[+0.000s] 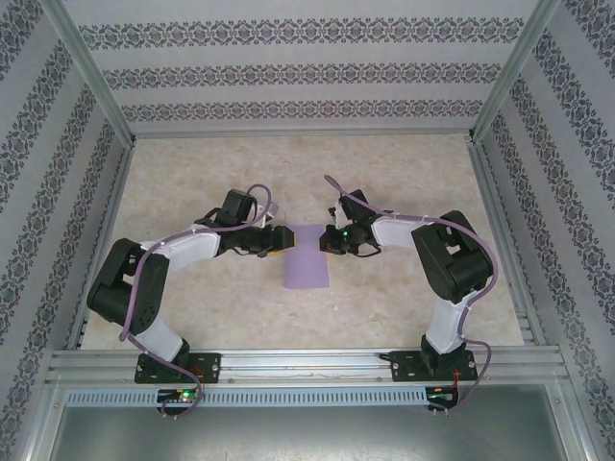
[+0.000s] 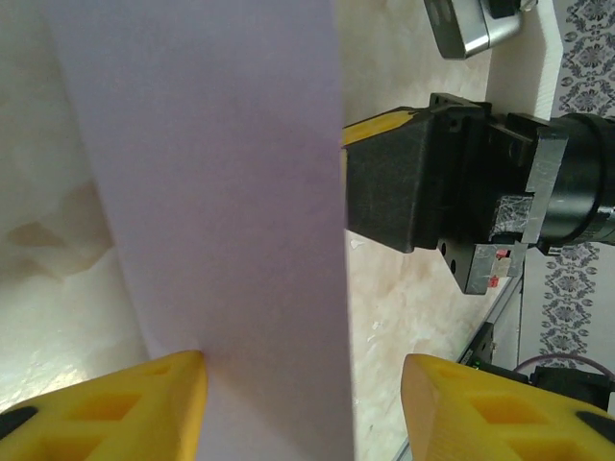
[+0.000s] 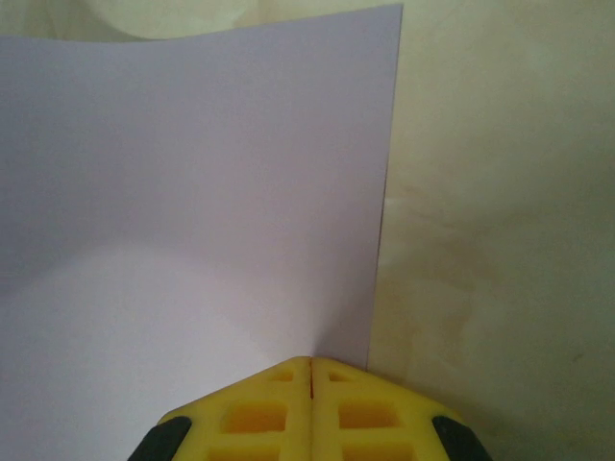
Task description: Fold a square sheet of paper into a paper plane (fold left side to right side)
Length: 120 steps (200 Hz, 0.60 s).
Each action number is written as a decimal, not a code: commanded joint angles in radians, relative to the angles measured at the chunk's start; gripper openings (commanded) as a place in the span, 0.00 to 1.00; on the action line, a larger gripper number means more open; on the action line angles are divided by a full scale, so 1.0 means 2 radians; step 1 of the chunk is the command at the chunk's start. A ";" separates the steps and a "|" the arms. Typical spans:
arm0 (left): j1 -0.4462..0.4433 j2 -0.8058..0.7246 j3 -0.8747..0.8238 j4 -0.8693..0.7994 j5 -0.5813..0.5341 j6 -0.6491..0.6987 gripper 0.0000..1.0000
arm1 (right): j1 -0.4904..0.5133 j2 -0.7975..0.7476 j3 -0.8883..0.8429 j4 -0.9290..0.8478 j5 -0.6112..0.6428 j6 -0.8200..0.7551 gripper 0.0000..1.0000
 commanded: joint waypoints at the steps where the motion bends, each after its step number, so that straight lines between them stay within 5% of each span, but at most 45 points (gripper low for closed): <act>1: -0.013 0.021 0.016 0.023 0.006 -0.010 0.56 | 0.007 0.022 -0.015 -0.007 0.018 0.005 0.01; 60: -0.021 0.050 0.026 0.036 0.003 -0.011 0.55 | 0.006 0.013 -0.025 0.019 -0.001 0.019 0.01; 120: -0.024 0.068 0.028 0.033 -0.020 -0.007 0.37 | 0.006 0.006 -0.027 0.028 -0.008 0.025 0.01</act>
